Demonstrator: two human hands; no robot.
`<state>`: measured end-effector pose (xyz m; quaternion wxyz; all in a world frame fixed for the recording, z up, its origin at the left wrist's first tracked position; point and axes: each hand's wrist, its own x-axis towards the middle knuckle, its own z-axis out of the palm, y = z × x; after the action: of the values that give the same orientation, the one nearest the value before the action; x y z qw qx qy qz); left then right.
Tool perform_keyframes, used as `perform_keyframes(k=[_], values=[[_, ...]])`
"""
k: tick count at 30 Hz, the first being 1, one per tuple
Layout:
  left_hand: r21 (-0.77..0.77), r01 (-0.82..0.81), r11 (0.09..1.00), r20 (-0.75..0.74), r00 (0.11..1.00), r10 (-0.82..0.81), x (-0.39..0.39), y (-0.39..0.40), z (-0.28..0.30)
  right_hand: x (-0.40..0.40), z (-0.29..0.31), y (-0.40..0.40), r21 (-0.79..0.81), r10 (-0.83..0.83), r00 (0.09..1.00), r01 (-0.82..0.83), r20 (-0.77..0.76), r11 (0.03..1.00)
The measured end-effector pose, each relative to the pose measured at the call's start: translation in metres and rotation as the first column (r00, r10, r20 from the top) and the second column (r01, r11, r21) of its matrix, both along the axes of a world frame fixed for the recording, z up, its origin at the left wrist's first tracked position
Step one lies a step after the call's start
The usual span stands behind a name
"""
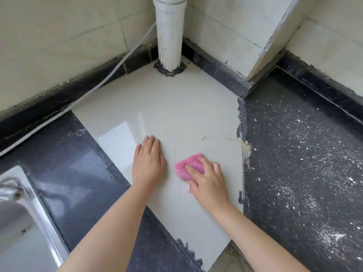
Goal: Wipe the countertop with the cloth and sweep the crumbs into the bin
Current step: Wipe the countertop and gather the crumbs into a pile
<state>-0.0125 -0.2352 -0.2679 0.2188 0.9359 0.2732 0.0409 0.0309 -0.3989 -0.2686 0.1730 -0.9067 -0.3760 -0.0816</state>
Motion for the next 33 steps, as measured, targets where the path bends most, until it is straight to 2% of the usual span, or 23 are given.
perform_keyframes(k=[3,7,10,12,15,18,20,22,24,27,29,31,33], values=[[0.016,-0.013,1.0,0.021,1.0,0.013,-0.001,0.0,-0.002,0.021,0.001,-0.032,-0.051,-0.05,0.999,0.049,-0.016,0.997],[0.032,-0.013,0.999,0.024,1.0,0.012,-0.001,0.0,-0.002,0.064,0.01,-0.078,-0.11,-0.291,0.949,0.279,-0.122,0.954],[0.026,-0.036,0.999,0.018,0.999,0.035,-0.001,-0.002,-0.002,0.092,0.022,-0.094,-0.092,-0.368,0.916,0.357,-0.16,0.93],[0.034,-0.029,0.999,0.024,0.999,0.028,0.0,-0.004,-0.001,0.096,0.032,-0.093,-0.004,-0.351,0.928,0.353,-0.128,0.936],[0.038,-0.023,0.999,0.027,0.999,0.022,0.0,-0.004,0.0,0.069,0.034,-0.073,0.104,-0.203,0.979,0.203,-0.014,0.974],[0.025,-0.034,0.999,0.024,0.999,0.033,0.0,-0.004,0.0,0.024,0.015,-0.054,0.063,-0.07,0.994,0.065,0.087,0.996],[0.025,-0.034,0.999,0.028,0.999,0.033,0.0,-0.004,0.0,0.011,0.0,-0.054,0.037,-0.079,0.994,0.077,0.078,0.996],[0.025,-0.033,0.999,0.031,0.999,0.032,0.0,-0.004,0.001,0.025,-0.005,-0.064,0.061,-0.163,0.984,0.158,0.073,0.986],[0.026,-0.027,0.999,0.03,0.999,0.026,0.0,-0.005,0.001,0.048,-0.001,-0.079,0.067,-0.311,0.949,0.307,0.054,0.949],[0.043,-0.022,0.999,0.021,1.0,0.021,0.001,-0.006,0.003,0.077,0.015,-0.095,0.055,-0.447,0.893,0.45,-0.061,0.891],[0.057,-0.022,0.998,0.022,1.0,0.021,0.001,-0.006,0.003,0.077,0.024,-0.093,0.108,-0.39,0.919,0.393,-0.048,0.913],[0.067,-0.02,0.998,0.026,0.999,0.018,0.001,-0.006,0.003,0.059,0.029,-0.08,0.196,-0.248,0.969,0.24,0.017,0.951],[0.071,-0.022,0.997,0.033,0.999,0.02,0.001,-0.006,0.003,0.022,0.024,-0.064,0.217,-0.072,0.996,0.058,0.057,0.975]])
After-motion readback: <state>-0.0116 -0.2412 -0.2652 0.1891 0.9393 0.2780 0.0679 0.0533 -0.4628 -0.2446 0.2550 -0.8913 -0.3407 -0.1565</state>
